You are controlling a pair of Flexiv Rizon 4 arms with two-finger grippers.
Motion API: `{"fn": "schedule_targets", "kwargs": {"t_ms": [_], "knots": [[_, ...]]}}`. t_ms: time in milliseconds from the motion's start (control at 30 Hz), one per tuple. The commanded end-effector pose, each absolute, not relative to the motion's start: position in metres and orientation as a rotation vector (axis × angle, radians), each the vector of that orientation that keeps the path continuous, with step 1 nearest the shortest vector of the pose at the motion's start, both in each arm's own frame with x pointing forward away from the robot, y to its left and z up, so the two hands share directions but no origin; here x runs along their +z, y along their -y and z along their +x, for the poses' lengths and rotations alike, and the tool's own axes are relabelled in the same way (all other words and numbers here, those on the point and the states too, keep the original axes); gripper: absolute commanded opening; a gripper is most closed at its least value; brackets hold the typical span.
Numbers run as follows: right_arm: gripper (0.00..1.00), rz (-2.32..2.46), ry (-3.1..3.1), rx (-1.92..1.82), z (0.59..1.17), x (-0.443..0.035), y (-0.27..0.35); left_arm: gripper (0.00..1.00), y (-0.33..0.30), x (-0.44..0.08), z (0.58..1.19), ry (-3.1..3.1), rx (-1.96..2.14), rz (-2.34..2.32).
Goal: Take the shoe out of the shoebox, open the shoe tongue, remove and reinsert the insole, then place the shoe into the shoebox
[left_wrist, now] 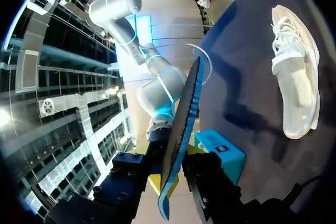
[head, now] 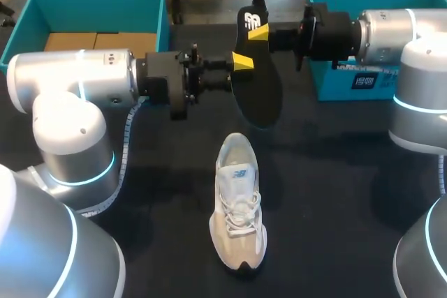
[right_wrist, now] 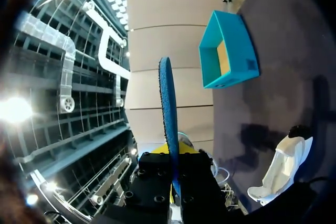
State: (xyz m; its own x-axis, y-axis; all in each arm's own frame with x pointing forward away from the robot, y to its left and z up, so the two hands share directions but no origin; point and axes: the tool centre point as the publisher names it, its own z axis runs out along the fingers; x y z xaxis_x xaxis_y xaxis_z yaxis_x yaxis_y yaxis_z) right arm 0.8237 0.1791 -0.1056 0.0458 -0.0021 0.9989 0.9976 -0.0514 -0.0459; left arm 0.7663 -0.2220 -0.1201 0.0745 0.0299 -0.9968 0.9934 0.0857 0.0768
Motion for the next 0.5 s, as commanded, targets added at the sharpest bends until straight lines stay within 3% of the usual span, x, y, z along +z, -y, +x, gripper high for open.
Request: {"fn": "schedule_targets", "kwargs": {"t_ms": [33, 400, 433, 500], "knots": [[0.0, -1.268, 1.15, -1.214, 0.824, -0.106, -0.181, 0.29, 0.227, -0.119, 0.765, -1.212, -1.059, 1.19], [0.0, -1.268, 1.15, -1.214, 0.824, -0.106, -0.181, 0.22, 0.232, -0.122, 0.775, -1.237, -1.008, 1.168], [0.0, -1.268, 1.15, -1.214, 0.824, -0.106, -0.181, 0.19, 0.233, -0.122, 0.775, -1.239, -1.003, 1.167], [0.0, -1.268, 1.15, -1.214, 0.824, -0.106, -0.181, 0.0, 0.234, -0.122, 0.776, -1.241, -0.993, 1.166]]}}
